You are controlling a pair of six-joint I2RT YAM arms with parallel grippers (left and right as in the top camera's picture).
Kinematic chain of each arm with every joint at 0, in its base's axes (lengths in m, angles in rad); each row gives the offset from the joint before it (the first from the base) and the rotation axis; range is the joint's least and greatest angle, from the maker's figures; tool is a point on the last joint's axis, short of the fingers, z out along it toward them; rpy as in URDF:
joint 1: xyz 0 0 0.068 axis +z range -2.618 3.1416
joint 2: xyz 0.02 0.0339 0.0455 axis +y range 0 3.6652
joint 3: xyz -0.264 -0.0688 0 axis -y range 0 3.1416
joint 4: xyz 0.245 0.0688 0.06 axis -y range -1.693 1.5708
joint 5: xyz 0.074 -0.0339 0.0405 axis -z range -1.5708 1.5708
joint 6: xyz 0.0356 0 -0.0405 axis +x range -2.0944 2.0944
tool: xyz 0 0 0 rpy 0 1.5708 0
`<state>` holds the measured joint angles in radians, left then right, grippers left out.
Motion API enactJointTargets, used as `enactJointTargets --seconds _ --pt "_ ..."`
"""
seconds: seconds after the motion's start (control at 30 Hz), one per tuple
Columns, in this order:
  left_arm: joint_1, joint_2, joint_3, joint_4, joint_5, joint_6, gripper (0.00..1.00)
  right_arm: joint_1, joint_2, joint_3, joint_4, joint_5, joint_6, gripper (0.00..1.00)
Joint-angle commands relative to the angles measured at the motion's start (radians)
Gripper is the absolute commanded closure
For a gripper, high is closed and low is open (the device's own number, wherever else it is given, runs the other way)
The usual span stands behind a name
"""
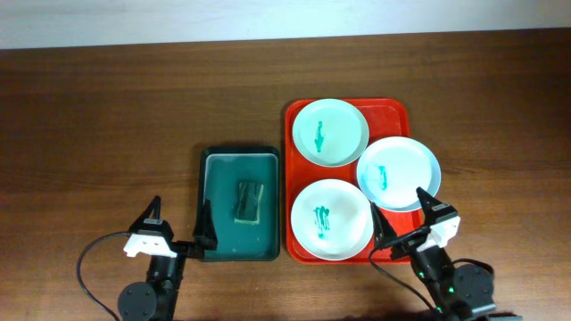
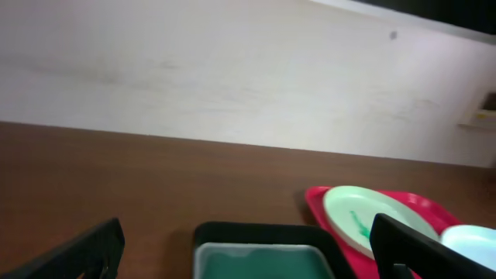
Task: Clean dirty plates on tray and stack at the side
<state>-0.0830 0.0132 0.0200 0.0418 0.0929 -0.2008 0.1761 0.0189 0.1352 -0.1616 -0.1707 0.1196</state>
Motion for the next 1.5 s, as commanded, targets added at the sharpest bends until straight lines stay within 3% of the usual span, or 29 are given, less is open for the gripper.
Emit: enactJointTargets --seconds 0.0,0.1,0.27,0.4,0.57,0.67,0.77,0.87,0.97,1.0,1.07,1.1,1.2,1.23,1.27,1.3,1.37,1.47 --pt "-0.001 0.031 0.106 -0.018 0.054 0.016 0.01 -0.006 0.051 0.201 -0.125 -0.042 -0.077 0.02" --pt "-0.001 0.183 0.291 -0.182 0.054 0.016 0.0 -0.006 0.221 0.436 -0.375 0.014 -0.087 0.02" --pt "-0.002 0.644 0.726 -0.563 0.127 0.016 0.01 -0.006 0.576 0.78 -0.723 0.028 -0.086 0.02" --pt "-0.002 0.975 1.021 -0.866 0.154 0.016 0.01 -0.006 0.753 0.933 -0.805 -0.255 -0.086 0.02" --pt "-0.004 1.123 1.055 -0.926 0.2 0.016 0.0 -0.006 0.845 0.933 -0.832 -0.302 -0.085 0.04" --pt "-0.071 1.234 1.054 -1.011 0.187 0.095 0.25 -0.006 0.911 0.933 -0.87 -0.296 -0.077 0.18" --pt "-0.211 1.428 1.051 -1.002 0.038 0.098 0.35 -0.006 1.003 0.933 -0.881 -0.297 -0.055 0.41" --pt "-0.282 1.596 1.051 -0.965 0.016 0.085 0.46 -0.006 1.052 0.933 -0.883 -0.297 -0.016 0.48" --pt "-0.315 1.751 1.051 -0.94 0.023 0.032 0.5 -0.006 1.076 0.933 -0.882 -0.296 -0.007 0.49" --pt "-0.322 1.799 1.051 -0.921 0.035 0.03 0.57 -0.006 1.078 0.933 -0.882 -0.296 -0.007 0.49" --pt "-0.323 1.857 1.051 -0.887 0.039 0.03 0.92 -0.006 1.079 0.933 -0.883 -0.296 -0.007 0.49" --pt "-0.323 1.864 1.051 -0.878 0.039 0.03 1.0 -0.006 1.079 0.933 -0.883 -0.296 -0.007 0.49" --pt "-0.322 1.855 1.088 -0.912 0.042 0.03 1.0 -0.006 1.079 0.933 -0.883 -0.296 -0.007 0.49" --pt "-0.322 1.843 1.141 -0.972 0.042 0.03 0.86 -0.006 1.079 0.933 -0.883 -0.296 -0.007 0.49" --pt "-0.322 1.838 1.164 -0.996 0.041 0.03 0.63 -0.006 1.079 0.933 -0.883 -0.296 -0.007 0.49" --pt "-0.322 1.831 1.197 -1.027 0.04 0.031 0.5 -0.006 1.079 0.933 -0.883 -0.296 -0.007 0.49" --pt "-0.322 1.825 1.239 -1.043 0.038 0.031 0.34 -0.006 1.079 0.933 -0.883 -0.296 -0.007 0.49" --pt "-0.322 1.827 1.218 -0.941 -0.086 0.031 0.3 -0.006 1.079 0.933 -0.883 -0.296 -0.007 0.49"
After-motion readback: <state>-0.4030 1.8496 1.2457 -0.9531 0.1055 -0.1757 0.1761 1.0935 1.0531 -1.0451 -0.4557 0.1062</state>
